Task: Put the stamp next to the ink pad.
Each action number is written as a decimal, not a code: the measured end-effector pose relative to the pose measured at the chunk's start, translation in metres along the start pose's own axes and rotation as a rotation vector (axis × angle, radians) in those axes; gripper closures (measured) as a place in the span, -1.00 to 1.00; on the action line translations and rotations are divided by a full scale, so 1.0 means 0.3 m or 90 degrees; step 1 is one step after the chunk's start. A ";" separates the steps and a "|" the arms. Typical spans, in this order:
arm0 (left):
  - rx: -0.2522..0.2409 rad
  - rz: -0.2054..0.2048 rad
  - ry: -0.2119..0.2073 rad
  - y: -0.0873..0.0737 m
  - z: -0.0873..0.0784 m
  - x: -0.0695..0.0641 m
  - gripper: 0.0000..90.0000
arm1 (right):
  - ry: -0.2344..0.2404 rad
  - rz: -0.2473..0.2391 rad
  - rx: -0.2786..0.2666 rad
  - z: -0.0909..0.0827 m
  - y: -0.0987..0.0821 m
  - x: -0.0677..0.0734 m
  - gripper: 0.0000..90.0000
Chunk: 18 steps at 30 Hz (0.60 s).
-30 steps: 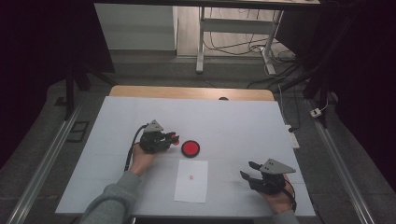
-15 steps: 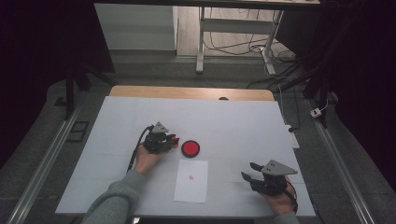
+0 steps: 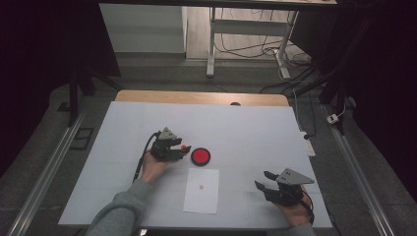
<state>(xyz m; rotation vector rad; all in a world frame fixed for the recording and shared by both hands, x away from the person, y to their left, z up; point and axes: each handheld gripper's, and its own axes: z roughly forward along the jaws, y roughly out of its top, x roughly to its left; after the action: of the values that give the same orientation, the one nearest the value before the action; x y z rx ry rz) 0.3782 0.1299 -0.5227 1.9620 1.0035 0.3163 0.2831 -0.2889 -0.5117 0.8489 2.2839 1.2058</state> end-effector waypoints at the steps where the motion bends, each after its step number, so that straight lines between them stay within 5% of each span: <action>1: -0.005 -0.002 -0.006 0.003 -0.012 -0.002 -0.10 | 0.001 0.001 0.000 0.000 0.002 0.000 0.02; 10: -0.033 0.030 -0.044 -0.009 -0.174 -0.060 -0.23 | 0.005 -0.005 -0.008 0.009 0.009 -0.009 0.02; 18: -0.030 0.054 -0.043 -0.085 -0.294 -0.094 -0.23 | 0.006 -0.007 -0.011 0.005 0.011 -0.024 0.01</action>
<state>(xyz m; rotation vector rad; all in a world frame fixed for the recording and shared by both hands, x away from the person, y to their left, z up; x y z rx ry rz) 0.2975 0.1683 -0.4879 1.9633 0.8642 0.3165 0.2902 -0.2914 -0.5093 0.8252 2.2794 1.2269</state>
